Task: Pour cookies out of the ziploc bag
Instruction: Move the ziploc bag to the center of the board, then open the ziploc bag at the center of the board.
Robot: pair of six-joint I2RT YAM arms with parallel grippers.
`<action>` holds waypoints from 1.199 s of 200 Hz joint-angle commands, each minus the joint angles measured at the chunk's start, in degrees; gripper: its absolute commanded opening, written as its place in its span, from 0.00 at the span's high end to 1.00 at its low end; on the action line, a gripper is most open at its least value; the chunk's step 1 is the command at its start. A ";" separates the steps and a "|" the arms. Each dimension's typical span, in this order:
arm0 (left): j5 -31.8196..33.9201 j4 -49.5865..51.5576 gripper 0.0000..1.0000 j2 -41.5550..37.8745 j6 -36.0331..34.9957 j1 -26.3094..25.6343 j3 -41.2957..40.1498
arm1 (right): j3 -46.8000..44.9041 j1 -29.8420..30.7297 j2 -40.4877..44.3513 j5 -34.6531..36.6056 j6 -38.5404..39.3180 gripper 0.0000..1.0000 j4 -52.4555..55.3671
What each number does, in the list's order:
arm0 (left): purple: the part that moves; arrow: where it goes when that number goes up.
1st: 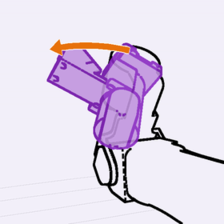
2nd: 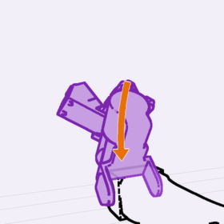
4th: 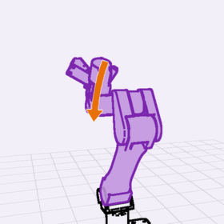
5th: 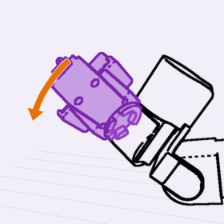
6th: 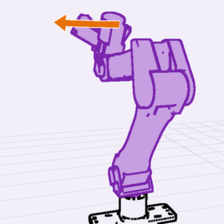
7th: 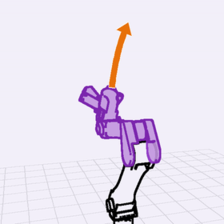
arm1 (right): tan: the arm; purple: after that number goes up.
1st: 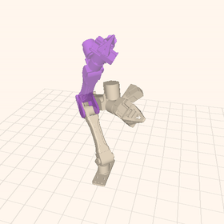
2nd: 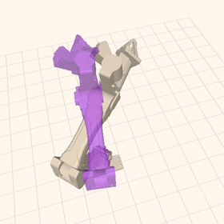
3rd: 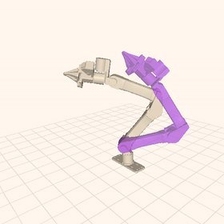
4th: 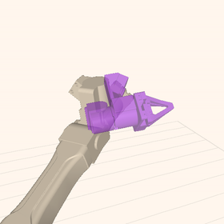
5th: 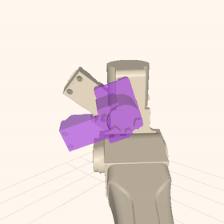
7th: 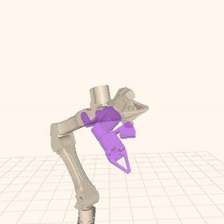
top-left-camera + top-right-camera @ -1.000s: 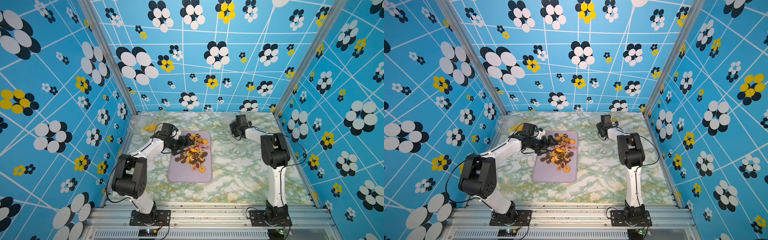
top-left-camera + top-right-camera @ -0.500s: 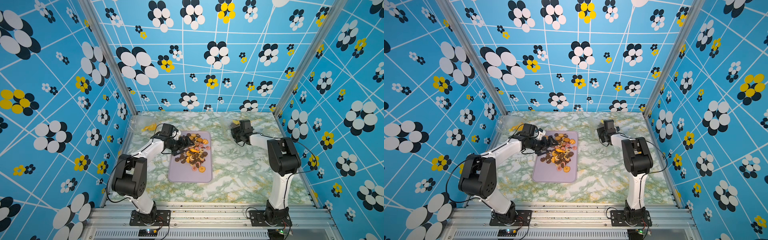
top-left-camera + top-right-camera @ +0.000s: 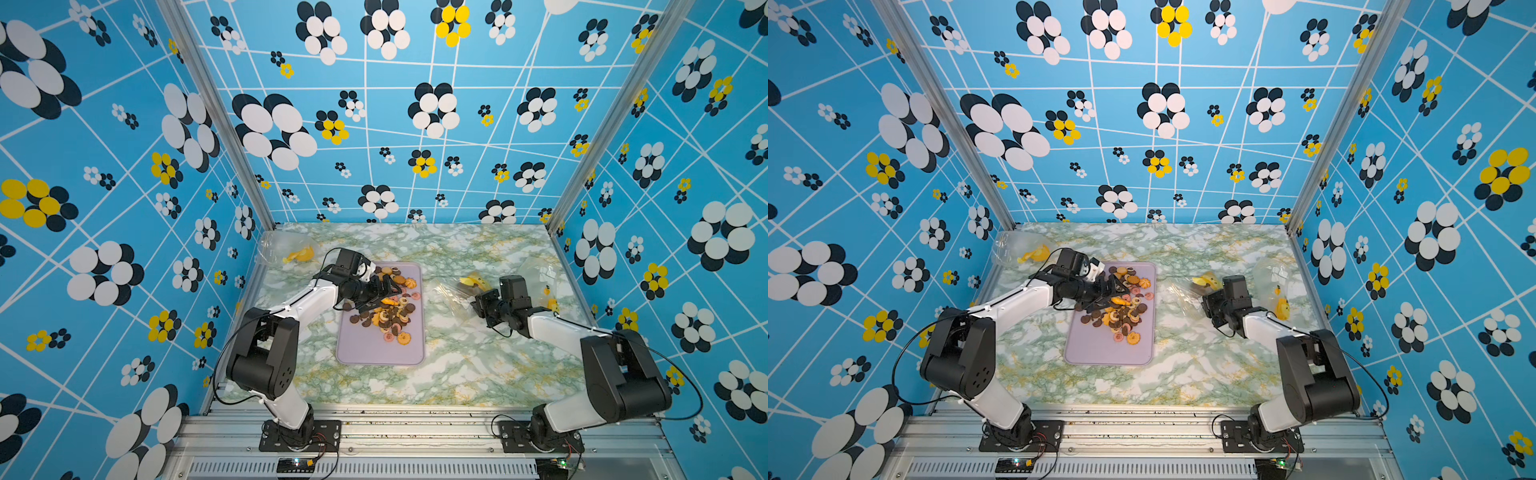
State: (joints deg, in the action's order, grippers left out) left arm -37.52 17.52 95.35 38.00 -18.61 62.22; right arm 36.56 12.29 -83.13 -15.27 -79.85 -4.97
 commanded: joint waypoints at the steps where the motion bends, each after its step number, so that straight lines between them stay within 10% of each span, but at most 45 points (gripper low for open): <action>1: 0.43 -0.65 0.01 1.03 0.60 -1.07 1.49 | -1.76 1.52 5.16 -2.22 2.71 1.00 6.76; 60: 0.91 0.63 0.01 2.38 -0.17 -2.05 2.95 | -1.42 6.99 11.54 -3.45 10.28 0.60 18.18; 108: 2.09 3.59 0.00 2.34 -2.44 -1.88 4.44 | 16.25 13.73 13.41 9.47 32.07 0.24 50.56; 165: 1.17 5.42 0.01 1.91 -3.25 1.71 4.26 | 38.94 23.13 -9.89 17.83 50.39 0.32 59.59; 240: 1.39 8.56 0.01 -3.29 -4.77 7.04 0.33 | 46.62 23.13 -28.99 17.02 56.53 0.55 54.47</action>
State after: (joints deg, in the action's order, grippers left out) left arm -36.16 23.92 94.52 34.65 -12.32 64.45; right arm 81.97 35.40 -111.11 0.64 -25.82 48.99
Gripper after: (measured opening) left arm 0.995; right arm 0.466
